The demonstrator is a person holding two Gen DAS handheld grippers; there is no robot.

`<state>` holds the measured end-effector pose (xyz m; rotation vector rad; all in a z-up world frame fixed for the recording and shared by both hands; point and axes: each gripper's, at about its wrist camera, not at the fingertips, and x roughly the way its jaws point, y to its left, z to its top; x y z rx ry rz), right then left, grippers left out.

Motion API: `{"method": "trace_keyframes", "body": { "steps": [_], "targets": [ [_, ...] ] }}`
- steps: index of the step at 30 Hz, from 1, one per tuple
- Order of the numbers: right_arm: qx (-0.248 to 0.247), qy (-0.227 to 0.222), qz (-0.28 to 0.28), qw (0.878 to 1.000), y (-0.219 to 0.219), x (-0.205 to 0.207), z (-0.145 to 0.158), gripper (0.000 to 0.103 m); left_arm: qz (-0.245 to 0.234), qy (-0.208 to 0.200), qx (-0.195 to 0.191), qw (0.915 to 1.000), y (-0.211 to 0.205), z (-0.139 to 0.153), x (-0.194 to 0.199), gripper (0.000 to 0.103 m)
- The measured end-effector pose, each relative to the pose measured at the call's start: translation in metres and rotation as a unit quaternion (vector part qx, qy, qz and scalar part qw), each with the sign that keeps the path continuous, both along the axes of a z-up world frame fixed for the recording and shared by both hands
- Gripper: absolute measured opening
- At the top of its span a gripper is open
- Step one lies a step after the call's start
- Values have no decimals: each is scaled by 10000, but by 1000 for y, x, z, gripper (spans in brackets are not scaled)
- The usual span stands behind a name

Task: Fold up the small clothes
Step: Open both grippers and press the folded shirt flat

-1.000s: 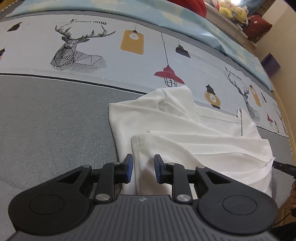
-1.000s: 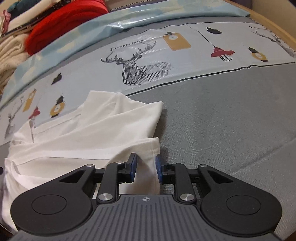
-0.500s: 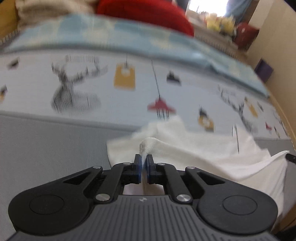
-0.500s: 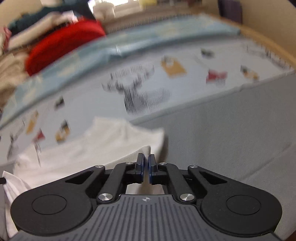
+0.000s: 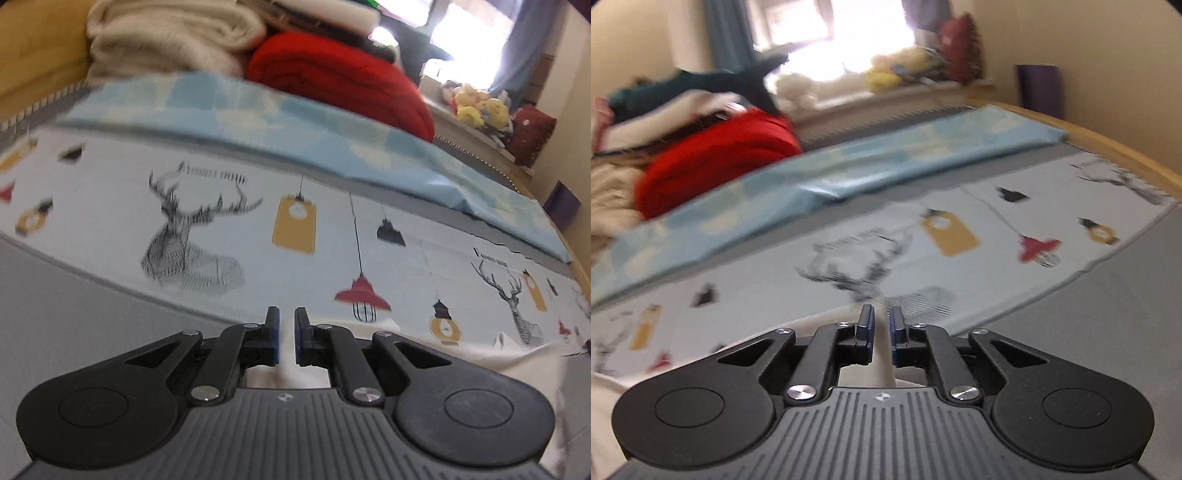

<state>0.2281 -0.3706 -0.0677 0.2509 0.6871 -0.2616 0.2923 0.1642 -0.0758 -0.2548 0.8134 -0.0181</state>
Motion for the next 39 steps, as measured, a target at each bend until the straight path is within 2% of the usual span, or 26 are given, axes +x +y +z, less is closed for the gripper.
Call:
{"method": "trace_keyframes", "body": {
  "steps": [4,6,8,10,12,14,15,18,21,23,24,27,29,31,33,34,36,39],
  "targets": [
    [160,549,306,9979,-3,-5,-9,16,-390,306,-211,9985,-1,-2,-6,8],
    [214,831,489,9951,-6,-12,-12,16,-645,660,-349,9951,-3,-8,-12,8],
    [470,1156,624,9902,-12,-25,-16,16,-804,1099,-433,9897,-5,-18,-19,8],
    [746,1460,773,9834,-16,-39,-21,16,-992,1636,-532,9801,-6,-31,-30,8],
    [887,1737,934,9763,-17,-55,-26,16,-1151,1991,-462,9721,-8,-41,-43,8],
    [927,2057,1145,9675,-14,-69,-32,17,-1278,2176,-416,9667,-8,-49,-57,11],
    [909,2235,1275,9621,-12,-76,-36,19,-1342,2263,-405,9639,-8,-53,-64,16],
    [654,2613,1573,9501,-3,-94,-44,21,-1427,2449,-278,9586,-9,-63,-82,18],
    [369,2679,1765,9464,6,-104,-45,20,-1527,2620,-119,9528,-12,-70,-96,18],
    [369,2570,1763,9495,6,-108,-39,2,-1647,2575,71,9521,-15,-67,-103,9],
    [449,2474,1681,9532,3,-111,-33,3,-1692,2500,118,9533,-15,-63,-107,4],
    [815,2114,1437,9633,-12,-115,-13,3,-1656,2158,-25,9623,-6,-42,-113,3],
    [913,1997,1395,9656,-18,-118,-5,3,-1592,2128,-138,9639,4,-37,-113,3],
    [758,2258,1394,9612,-17,-118,-11,3,-1590,2426,-14,9570,6,-45,-113,4],
    [532,2631,1460,9522,-9,-117,-23,3,-1629,2777,241,9464,2,-54,-113,5],
    [386,2751,1501,9488,-6,-115,-26,3,-1623,2837,346,9445,1,-55,-110,5],
    [143,2686,1502,9514,1,-113,-22,4,-1615,2691,327,9489,2,-47,-107,6],
    [-18,2347,1372,9623,2,-111,-10,4,-1721,2335,-45,9570,-1,-32,-103,7]
  ]
}}
